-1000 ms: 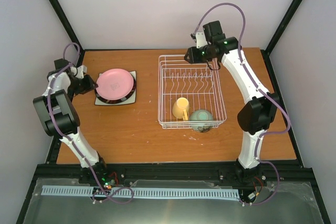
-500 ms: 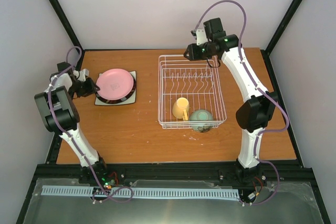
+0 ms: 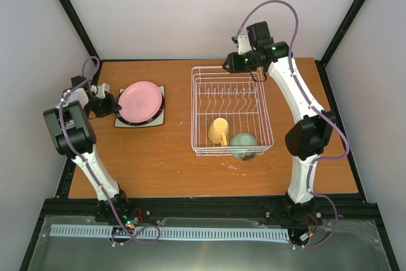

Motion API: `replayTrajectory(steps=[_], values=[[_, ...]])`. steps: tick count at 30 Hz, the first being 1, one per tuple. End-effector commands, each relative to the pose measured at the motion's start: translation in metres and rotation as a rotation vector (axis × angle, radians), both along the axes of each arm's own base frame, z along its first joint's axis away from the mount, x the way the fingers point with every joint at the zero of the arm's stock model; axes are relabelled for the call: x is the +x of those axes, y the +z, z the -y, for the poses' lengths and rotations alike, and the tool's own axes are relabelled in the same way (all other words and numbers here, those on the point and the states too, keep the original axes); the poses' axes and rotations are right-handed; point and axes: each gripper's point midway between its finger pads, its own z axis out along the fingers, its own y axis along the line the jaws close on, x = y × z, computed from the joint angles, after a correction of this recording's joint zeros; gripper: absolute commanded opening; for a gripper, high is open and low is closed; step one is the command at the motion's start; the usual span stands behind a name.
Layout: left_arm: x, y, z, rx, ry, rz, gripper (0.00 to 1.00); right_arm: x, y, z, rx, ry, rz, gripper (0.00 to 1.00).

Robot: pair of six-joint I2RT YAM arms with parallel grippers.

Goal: Load the mixed dishes into the dish rack

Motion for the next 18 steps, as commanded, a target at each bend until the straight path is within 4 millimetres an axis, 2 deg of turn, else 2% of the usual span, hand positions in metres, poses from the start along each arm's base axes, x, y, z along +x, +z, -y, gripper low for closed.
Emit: replayTrajectory(steps=[1, 5, 10, 14, 17, 18], values=[[0.011, 0.01, -0.003, -0.012, -0.015, 0.039, 0.01, 0.005, -0.001, 0.001, 0.009, -0.009, -0.007, 0.39], [0.015, 0.034, 0.004, -0.039, -0.036, 0.107, 0.0, 0.007, -0.001, -0.002, 0.022, 0.003, 0.0, 0.39], [0.026, 0.09, 0.01, -0.059, -0.043, 0.251, 0.0, 0.006, 0.01, -0.017, 0.098, 0.071, 0.025, 0.39], [0.03, 0.143, 0.025, -0.1, -0.025, 0.383, 0.01, -0.001, 0.026, -0.041, 0.237, 0.192, 0.029, 0.44], [0.039, 0.17, 0.047, -0.039, -0.047, 0.431, 0.01, -0.012, 0.034, -0.063, 0.372, 0.29, -0.028, 0.51], [0.043, 0.176, 0.056, -0.009, -0.061, 0.43, 0.01, -0.015, 0.043, -0.071, 0.414, 0.325, -0.023, 0.52]])
